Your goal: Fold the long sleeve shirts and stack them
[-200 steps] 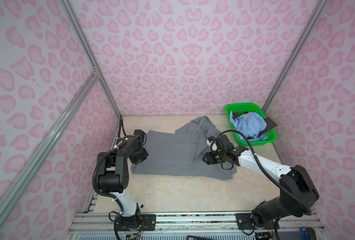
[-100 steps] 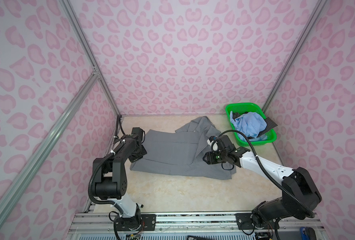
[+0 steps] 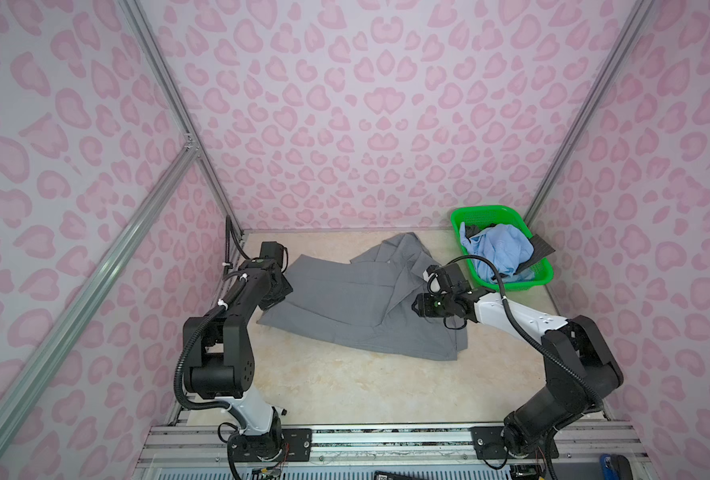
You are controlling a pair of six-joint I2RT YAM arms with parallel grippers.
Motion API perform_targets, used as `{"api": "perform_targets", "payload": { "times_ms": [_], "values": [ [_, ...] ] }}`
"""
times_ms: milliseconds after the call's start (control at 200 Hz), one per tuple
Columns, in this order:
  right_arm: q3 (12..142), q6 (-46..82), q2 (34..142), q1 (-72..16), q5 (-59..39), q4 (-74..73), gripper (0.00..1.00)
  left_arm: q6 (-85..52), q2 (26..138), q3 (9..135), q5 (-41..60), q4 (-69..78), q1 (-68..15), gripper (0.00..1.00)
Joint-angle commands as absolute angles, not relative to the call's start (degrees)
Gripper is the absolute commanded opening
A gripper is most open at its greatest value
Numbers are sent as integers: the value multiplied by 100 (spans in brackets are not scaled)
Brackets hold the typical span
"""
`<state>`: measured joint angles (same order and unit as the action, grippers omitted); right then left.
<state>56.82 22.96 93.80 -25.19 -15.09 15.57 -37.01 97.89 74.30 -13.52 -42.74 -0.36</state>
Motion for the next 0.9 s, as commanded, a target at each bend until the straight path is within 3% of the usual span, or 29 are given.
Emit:
{"api": "perform_targets", "payload": {
  "times_ms": [0, 285, 460, 505, 565, 615, 730, 895],
  "values": [
    [5634, 2380, 9587, -2477, -1408, 1390, 56, -3727, 10011, 7641, -1609, -4333, -2, 8],
    [5446, 2489, 9794, -2401, -1305, 1353, 56, -3693, 10977, 8366, -1627, -4946, 157, 13],
    [5233, 2510, 9272, -2472, -1391, 1434, 55, -3681, 10907, 8387, -1467, -5019, 159, 29],
    [5185, 2488, 9043, -2640, -1436, 1496, 55, -3683, 10720, 8278, -1320, -4970, 158, 35],
    [5112, 2539, 8779, -2907, -1390, 1624, 55, -3741, 10438, 8092, -1228, -4904, 152, 53],
    [4993, 2679, 8599, -3123, -1381, 1594, 55, -3748, 10218, 7954, -1129, -4862, 154, 59],
    [4728, 3000, 8474, -3516, -1510, 1241, 54, -3828, 9854, 7502, -735, -4739, 125, 66],
    [4684, 3114, 9134, -3584, -1999, 1227, 52, -3867, 9529, 7030, -576, -4604, 27, 71]
  ]
}}
